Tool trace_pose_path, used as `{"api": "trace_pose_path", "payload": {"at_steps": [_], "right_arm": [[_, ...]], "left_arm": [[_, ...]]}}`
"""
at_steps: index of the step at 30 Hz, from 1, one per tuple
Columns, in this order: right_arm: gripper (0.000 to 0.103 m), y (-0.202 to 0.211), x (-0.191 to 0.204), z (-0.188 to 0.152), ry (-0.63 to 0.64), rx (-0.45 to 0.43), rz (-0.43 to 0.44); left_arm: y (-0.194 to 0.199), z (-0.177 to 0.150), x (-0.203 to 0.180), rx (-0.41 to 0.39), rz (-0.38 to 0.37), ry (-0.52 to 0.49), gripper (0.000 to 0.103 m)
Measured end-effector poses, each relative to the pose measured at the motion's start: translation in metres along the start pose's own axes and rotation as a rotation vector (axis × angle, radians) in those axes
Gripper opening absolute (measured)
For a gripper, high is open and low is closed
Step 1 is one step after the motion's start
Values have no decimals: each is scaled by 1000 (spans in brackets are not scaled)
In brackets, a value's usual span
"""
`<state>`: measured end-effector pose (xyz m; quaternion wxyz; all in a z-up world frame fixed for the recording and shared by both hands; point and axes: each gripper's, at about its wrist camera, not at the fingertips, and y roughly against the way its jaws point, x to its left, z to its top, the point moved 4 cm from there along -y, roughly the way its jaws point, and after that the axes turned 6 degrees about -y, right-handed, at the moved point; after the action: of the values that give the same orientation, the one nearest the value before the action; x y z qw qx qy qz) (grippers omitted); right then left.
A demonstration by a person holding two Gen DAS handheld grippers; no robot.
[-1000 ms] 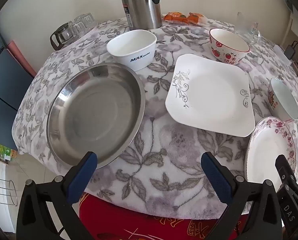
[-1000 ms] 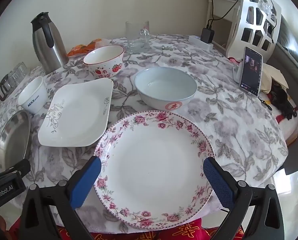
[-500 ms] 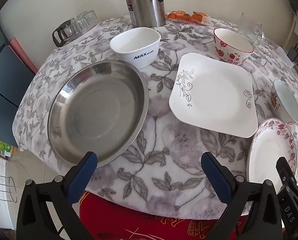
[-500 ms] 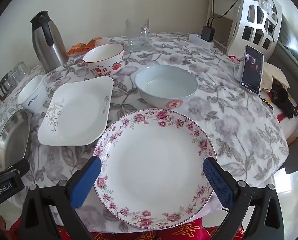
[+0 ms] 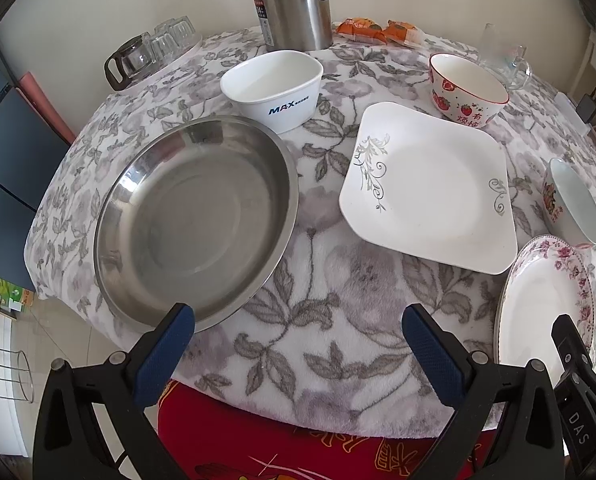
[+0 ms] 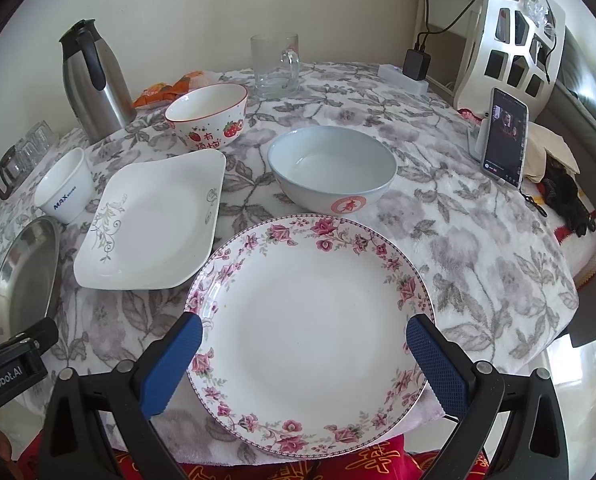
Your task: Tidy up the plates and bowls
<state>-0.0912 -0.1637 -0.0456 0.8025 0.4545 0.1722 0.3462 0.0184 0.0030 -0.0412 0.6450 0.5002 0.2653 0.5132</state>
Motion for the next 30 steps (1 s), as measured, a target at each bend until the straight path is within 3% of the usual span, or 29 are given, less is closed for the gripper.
{"api": "trace_pose_path", "payload": {"at_steps": [30], "right_arm": [[103,-2,-1,2,1,13,-1]], "left_arm": [[-2,-1,1,13,0,6,103]]}}
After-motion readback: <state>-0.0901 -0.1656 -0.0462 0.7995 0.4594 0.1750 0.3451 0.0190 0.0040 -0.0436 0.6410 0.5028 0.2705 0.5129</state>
